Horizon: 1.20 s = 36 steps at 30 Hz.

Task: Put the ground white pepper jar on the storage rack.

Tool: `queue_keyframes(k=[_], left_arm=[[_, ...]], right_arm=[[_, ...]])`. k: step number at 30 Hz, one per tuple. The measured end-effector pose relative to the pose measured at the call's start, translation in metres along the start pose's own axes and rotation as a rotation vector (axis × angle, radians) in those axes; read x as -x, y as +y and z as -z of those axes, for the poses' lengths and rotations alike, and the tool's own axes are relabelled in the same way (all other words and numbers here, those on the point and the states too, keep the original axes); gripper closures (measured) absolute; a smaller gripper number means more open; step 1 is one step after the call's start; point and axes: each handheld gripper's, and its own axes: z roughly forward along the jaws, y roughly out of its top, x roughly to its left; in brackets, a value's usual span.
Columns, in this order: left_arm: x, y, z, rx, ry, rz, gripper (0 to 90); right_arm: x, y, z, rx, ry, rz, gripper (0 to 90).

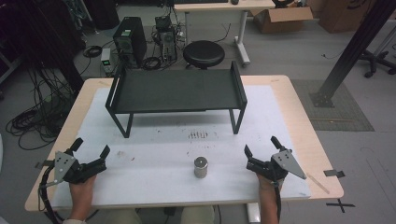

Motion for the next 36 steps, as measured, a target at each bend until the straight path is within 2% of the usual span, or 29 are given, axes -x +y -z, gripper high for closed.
queue_keyframes(k=[4,13,18,28,36], left_arm=[[0.000,0.000,0.000,0.001,0.000,0.001,0.5],[0.000,0.000,0.000,0.001,0.000,0.001,0.5],[0.000,0.000,0.000,0.001,0.000,0.003,0.5],[0.000,0.000,0.000,-0.001,0.000,0.000,0.5],[0.000,0.000,-0.001,-0.007,0.002,-0.001,0.3]], right_arm=[[0.000,0.003,0.000,0.007,0.005,-0.010,0.0],[-0.005,0.014,0.002,0.015,0.032,-0.001,0.0],[-0.012,0.023,0.004,0.018,0.069,0.010,0.0],[-0.019,0.032,0.006,0.015,0.107,0.018,0.0],[-0.032,0.037,0.005,0.011,0.170,0.019,0.0]])
